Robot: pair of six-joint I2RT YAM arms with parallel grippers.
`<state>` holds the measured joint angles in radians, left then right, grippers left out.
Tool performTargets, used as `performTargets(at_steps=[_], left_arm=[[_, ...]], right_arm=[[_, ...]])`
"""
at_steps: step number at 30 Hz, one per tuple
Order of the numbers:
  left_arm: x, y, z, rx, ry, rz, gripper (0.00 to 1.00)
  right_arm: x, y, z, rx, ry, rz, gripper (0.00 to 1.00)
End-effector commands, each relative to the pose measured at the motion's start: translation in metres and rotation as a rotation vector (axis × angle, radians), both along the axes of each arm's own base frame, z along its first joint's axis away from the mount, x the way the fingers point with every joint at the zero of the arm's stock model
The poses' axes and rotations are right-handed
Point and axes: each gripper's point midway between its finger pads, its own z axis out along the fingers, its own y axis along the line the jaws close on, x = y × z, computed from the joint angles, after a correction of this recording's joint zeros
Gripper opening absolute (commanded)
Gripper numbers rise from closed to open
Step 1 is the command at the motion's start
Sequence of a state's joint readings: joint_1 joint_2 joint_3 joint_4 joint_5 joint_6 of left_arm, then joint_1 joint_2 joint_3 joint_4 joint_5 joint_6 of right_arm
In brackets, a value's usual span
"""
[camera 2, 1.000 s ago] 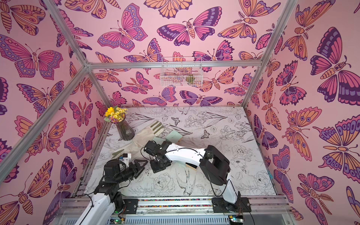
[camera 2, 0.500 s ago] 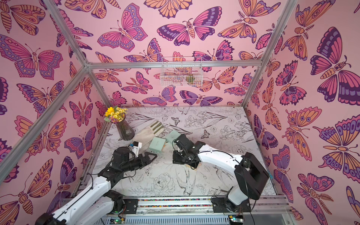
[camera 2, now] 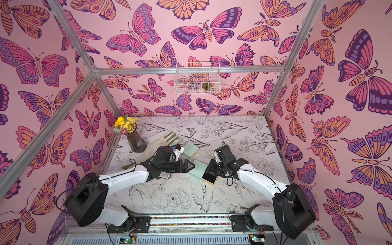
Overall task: Place the earrings into the drawer-style jewelry box
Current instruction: Insert the earring into the inner lining.
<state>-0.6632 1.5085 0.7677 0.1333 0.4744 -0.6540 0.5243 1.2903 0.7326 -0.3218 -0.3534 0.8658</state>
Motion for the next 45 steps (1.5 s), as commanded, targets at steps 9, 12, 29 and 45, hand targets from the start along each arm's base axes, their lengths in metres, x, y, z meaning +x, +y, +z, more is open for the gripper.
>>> performTargets(at_steps=[9,12,29,45], left_arm=[[0.006,-0.051,-0.004,-0.016,-0.034,-0.139,0.86],[0.007,-0.056,-0.011,-0.007,-0.02,-0.15,0.86],[0.003,-0.051,-0.049,0.058,0.042,-0.14,0.85],[-0.002,-0.044,-0.061,0.081,0.075,-0.122,0.84]], right_arm=[[0.006,-0.018,-0.009,-0.104,-0.043,0.014,0.0],[0.006,-0.019,-0.013,-0.106,-0.034,0.007,0.0],[0.014,-0.016,-0.03,-0.079,0.032,-0.093,0.0],[0.025,-0.016,-0.034,-0.041,0.048,-0.207,0.0]])
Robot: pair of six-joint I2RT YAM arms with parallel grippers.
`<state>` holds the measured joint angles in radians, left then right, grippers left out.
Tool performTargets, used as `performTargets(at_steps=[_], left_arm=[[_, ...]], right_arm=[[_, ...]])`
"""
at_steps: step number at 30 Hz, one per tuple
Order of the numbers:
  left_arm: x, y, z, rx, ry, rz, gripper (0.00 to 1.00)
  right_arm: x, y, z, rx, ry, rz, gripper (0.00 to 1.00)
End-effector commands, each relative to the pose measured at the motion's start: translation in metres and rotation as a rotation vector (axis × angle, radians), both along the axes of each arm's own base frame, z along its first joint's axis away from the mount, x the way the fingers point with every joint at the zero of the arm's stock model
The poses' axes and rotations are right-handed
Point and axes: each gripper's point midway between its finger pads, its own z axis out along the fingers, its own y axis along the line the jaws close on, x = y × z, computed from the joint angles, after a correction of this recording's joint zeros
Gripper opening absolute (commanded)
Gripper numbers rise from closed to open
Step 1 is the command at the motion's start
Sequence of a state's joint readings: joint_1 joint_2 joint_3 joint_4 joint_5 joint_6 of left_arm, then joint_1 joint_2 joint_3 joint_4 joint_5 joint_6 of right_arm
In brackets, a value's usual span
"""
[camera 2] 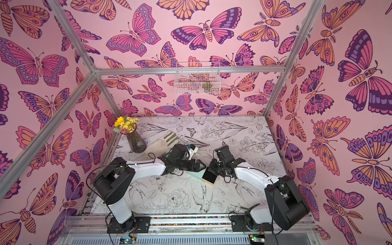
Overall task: Place the earrings into the drawer-style jewelry box
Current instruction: Insert the earring into the inner lining.
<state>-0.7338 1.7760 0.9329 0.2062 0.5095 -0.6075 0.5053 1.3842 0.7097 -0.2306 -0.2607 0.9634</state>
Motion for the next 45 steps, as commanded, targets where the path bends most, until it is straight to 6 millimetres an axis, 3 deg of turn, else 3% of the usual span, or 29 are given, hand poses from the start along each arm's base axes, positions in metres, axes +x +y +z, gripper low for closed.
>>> performTargets(at_steps=[1,28,45], left_arm=[[-0.013,0.012,-0.032,0.077,0.073,0.002,0.85],[-0.018,0.012,-0.041,0.099,0.106,-0.014,0.88],[-0.021,0.01,-0.046,0.116,0.119,-0.028,0.89]], right_arm=[[0.003,-0.004,-0.006,0.01,0.017,-0.068,0.0],[0.01,-0.005,-0.027,0.002,0.063,-0.14,0.0],[0.004,-0.011,-0.04,-0.046,0.079,-0.113,0.0]])
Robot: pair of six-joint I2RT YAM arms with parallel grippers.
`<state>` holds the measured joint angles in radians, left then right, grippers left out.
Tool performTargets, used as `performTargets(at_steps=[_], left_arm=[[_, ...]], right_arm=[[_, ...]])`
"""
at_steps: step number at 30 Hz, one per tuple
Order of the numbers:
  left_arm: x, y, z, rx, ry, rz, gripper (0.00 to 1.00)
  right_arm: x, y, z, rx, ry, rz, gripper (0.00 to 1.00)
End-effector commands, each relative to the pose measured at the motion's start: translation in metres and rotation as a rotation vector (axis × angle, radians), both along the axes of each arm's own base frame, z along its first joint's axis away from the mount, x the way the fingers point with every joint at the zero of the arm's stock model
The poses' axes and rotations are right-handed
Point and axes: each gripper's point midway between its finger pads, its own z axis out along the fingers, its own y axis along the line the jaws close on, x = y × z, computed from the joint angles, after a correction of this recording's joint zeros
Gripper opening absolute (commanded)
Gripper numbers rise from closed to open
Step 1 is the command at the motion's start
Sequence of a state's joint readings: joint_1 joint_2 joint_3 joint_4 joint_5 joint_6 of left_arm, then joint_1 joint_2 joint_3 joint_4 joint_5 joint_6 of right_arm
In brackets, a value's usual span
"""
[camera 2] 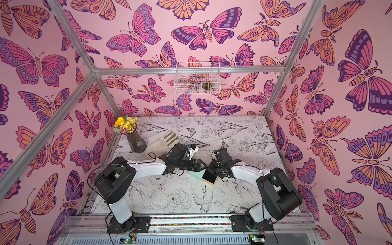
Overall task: Place the earrings into the drawer-style jewelry box
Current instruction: Insert the earring into the inner lining.
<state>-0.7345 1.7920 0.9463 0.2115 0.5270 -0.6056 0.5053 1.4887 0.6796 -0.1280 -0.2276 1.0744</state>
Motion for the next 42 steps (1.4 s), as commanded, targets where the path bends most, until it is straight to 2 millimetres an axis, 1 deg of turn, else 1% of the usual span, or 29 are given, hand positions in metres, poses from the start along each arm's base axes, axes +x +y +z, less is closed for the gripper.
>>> performTargets(at_steps=[1,16,26,30,37,42], left_arm=[[-0.022,0.015,-0.046,0.13,0.116,-0.012,0.89],[-0.024,0.016,-0.048,0.145,0.122,-0.014,0.89],[-0.025,0.015,-0.048,0.149,0.125,-0.014,0.89],[-0.025,0.015,-0.047,0.148,0.123,-0.013,0.89],[-0.025,0.014,-0.047,0.15,0.123,-0.013,0.89],[-0.026,0.014,-0.048,0.153,0.124,-0.014,0.89]], right_arm=[[-0.004,-0.01,-0.009,-0.047,0.016,-0.004,0.0],[-0.015,-0.019,-0.019,-0.092,0.042,0.01,0.0],[-0.02,-0.024,-0.019,-0.115,0.047,0.015,0.01],[-0.016,-0.022,-0.012,-0.103,0.029,0.014,0.06],[-0.009,-0.019,0.008,-0.083,-0.02,0.009,0.15],[-0.008,-0.019,0.02,-0.077,-0.047,0.015,0.2]])
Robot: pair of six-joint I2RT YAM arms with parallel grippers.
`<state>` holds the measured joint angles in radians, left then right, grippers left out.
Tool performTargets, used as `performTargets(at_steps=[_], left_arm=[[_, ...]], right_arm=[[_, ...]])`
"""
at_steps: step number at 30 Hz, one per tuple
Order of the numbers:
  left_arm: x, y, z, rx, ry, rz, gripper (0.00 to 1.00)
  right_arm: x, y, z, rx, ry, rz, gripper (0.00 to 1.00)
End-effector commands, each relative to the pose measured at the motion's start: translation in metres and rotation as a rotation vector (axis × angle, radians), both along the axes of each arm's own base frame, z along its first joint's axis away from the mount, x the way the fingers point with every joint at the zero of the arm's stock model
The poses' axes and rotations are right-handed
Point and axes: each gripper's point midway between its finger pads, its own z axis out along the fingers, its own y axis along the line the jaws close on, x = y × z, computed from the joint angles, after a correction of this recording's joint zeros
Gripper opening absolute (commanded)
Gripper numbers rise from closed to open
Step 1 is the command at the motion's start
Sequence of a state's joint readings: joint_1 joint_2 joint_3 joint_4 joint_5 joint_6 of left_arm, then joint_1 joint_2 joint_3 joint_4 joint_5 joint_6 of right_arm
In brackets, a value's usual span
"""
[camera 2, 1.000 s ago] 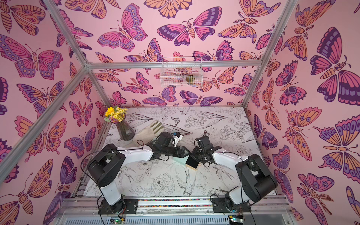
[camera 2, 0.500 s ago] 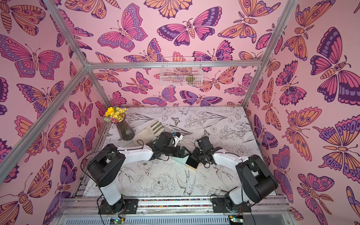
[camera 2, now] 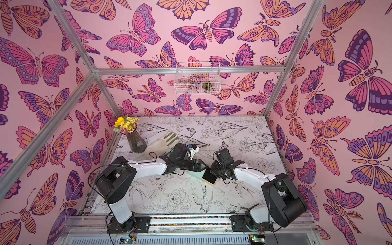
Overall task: Place the earrings into the drawer-style jewelry box
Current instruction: Insert the earring into the inner lining.
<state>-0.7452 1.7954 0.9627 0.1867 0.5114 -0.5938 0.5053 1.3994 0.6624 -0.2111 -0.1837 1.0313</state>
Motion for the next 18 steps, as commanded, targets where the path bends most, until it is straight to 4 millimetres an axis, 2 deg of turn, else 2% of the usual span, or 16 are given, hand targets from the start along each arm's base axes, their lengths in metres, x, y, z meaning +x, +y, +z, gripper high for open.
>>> performTargets(at_steps=[1,5,10,18], left_arm=[[-0.025,0.017,-0.047,0.136,0.131,-0.007,0.89],[-0.025,0.017,-0.048,0.139,0.131,-0.005,0.89],[-0.024,0.017,-0.049,0.139,0.131,-0.002,0.89],[-0.023,0.015,-0.049,0.138,0.132,-0.004,0.89]], right_arm=[[0.003,-0.005,0.012,-0.022,-0.027,0.003,0.21],[0.005,-0.001,0.017,-0.003,-0.046,0.021,0.19],[0.012,0.016,0.022,0.061,-0.061,0.065,0.09],[0.013,0.016,0.011,0.04,-0.034,0.069,0.05]])
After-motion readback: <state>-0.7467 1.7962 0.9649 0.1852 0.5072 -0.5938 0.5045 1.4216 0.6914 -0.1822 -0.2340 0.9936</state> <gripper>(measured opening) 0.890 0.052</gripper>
